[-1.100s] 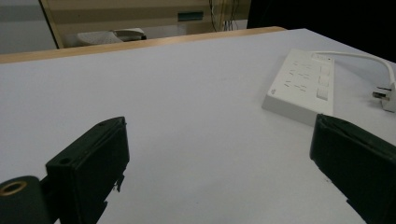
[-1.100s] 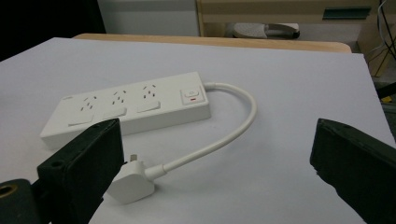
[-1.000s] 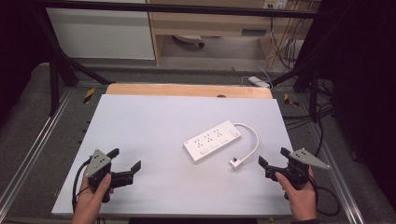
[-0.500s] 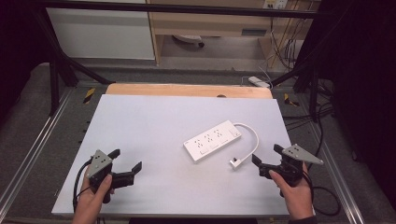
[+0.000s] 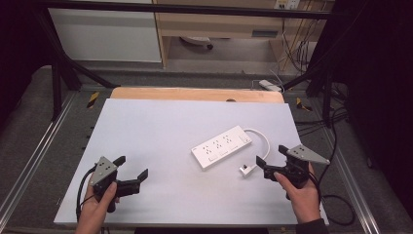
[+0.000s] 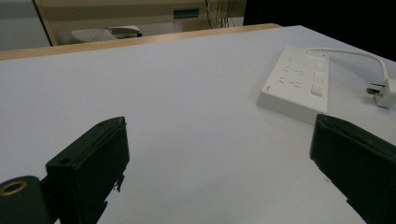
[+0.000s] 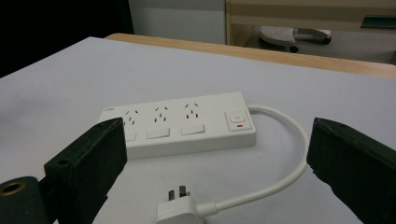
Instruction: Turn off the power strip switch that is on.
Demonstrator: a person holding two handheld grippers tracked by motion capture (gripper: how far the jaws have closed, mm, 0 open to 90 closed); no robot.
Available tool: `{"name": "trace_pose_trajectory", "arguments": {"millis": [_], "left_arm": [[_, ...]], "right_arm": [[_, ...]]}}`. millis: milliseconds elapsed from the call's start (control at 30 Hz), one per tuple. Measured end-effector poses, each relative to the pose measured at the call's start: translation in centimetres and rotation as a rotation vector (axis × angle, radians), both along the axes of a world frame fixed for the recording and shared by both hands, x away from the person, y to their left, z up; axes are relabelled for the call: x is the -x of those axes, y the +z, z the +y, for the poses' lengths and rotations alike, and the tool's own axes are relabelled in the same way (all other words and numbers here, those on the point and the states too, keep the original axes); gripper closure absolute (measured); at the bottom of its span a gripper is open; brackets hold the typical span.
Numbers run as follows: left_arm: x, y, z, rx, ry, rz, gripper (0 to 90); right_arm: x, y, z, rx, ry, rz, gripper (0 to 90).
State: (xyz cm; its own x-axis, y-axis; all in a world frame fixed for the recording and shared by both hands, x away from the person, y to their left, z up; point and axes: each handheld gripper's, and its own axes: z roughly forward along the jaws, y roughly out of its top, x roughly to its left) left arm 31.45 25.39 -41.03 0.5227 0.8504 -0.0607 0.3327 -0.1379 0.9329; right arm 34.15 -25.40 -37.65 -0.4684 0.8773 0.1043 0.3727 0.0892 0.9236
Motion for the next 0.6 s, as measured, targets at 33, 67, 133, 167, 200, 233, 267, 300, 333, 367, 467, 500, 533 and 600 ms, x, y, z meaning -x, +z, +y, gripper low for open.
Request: {"name": "trace_pose_trajectory", "arguments": {"millis": [33,67,133,167,200,233,267,300,333,367,467,500,533,600], "left_arm": [[0.0,0.0,0.0,0.001,-0.004,0.003,4.5],[0.0,0.0,0.0,0.0,-0.003,0.002,4.5],[0.0,0.0,0.0,0.0,-0.004,0.002,4.5],[0.0,0.0,-0.1,0.002,-0.004,0.003,4.5],[0.0,0.0,-0.1,0.002,-0.005,0.003,4.5],[0.0,0.0,-0.1,0.0,-0.004,0.003,4.5],[0.0,0.0,-0.1,0.001,-0.003,0.004,4.5],[0.0,0.0,-0.1,0.002,-0.004,0.004,4.5],[0.0,0.0,-0.1,0.004,-0.004,0.003,4.5],[0.0,0.0,-0.1,0.002,-0.004,0.004,4.5],[0.0,0.0,-0.1,0.002,-0.004,0.004,4.5],[0.0,0.0,-0.1,0.002,-0.003,0.004,4.5],[0.0,0.0,-0.1,0.002,-0.003,0.004,4.5],[0.0,-0.1,-0.1,0.0,-0.003,0.005,4.5]], "right_arm": [[-0.1,0.1,0.2,-0.001,0.005,-0.006,7.1],[-0.1,0.1,0.2,-0.001,0.005,-0.006,7.1],[-0.3,0.3,0.4,-0.002,0.006,-0.016,9.2],[-0.3,0.6,0.5,-0.016,0.01,-0.024,13.3],[-0.3,0.6,0.5,-0.016,0.01,-0.024,13.3],[-0.4,0.9,0.8,-0.024,0.012,-0.037,17.5],[-0.4,0.9,0.8,-0.024,0.012,-0.037,17.5],[-0.4,1.1,0.9,-0.027,0.011,-0.047,21.2],[-0.5,1.3,1.0,-0.03,0.013,-0.057,24.1],[-0.6,1.6,1.2,-0.03,0.015,-0.072,30.5],[-0.7,1.9,1.4,-0.024,0.021,-0.092,38.8],[-0.7,2.0,1.4,-0.019,0.022,-0.095,43.4],[-0.7,2.1,1.5,-0.013,0.022,-0.104,48.8],[-0.7,2.2,1.5,-0.016,0.026,-0.118,57.5]]}}
